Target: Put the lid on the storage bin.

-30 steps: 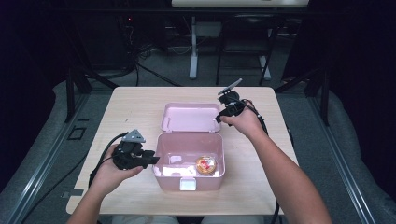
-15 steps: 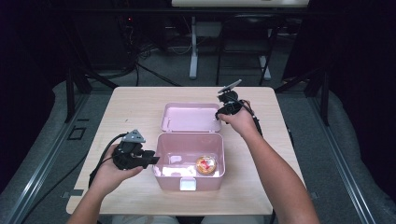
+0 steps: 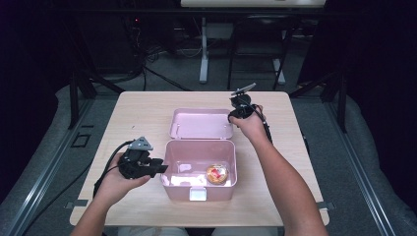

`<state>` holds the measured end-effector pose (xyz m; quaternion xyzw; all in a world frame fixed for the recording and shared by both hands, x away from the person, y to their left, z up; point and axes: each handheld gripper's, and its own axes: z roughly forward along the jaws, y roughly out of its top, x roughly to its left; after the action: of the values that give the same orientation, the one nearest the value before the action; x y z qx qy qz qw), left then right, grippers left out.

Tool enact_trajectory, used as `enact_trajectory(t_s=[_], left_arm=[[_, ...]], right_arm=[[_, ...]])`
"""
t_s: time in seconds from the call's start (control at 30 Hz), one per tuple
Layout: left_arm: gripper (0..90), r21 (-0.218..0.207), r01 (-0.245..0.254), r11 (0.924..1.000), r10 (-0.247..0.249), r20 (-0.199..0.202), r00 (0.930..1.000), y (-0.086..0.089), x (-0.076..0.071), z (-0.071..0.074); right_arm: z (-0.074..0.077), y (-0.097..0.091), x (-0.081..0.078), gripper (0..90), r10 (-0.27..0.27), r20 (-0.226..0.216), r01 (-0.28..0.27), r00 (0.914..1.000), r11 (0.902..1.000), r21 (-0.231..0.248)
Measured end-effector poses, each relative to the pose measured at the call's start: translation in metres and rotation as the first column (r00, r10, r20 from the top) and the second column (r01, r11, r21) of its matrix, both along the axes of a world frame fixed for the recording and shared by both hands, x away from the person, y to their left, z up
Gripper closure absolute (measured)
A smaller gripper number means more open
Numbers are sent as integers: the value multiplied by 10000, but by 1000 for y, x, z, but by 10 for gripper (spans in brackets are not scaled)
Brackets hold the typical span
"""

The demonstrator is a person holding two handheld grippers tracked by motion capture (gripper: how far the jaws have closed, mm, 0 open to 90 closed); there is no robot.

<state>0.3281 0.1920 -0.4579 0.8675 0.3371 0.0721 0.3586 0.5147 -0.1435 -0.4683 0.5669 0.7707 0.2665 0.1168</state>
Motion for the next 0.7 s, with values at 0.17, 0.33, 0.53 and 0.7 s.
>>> enact_trajectory(t_s=[0.17,0.33,0.53,0.7], left_arm=[[671,-54,21,10000,-21,-47,10000,1,0,0],[671,-106,-1,9999,1,-69,10000,1,0,0],[672,-92,12,10000,-12,-75,10000,1,0,0],[672,-103,-15,9999,14,-92,10000,1,0,0]], right_arm=[[-4,1,6,718,-230,-111,231,9997,9997,64],[-8,2,10,717,-502,-201,507,9985,9985,211],[-12,3,13,718,-722,-308,733,9969,9967,339],[-12,7,12,765,-824,-299,834,9961,9960,324]])
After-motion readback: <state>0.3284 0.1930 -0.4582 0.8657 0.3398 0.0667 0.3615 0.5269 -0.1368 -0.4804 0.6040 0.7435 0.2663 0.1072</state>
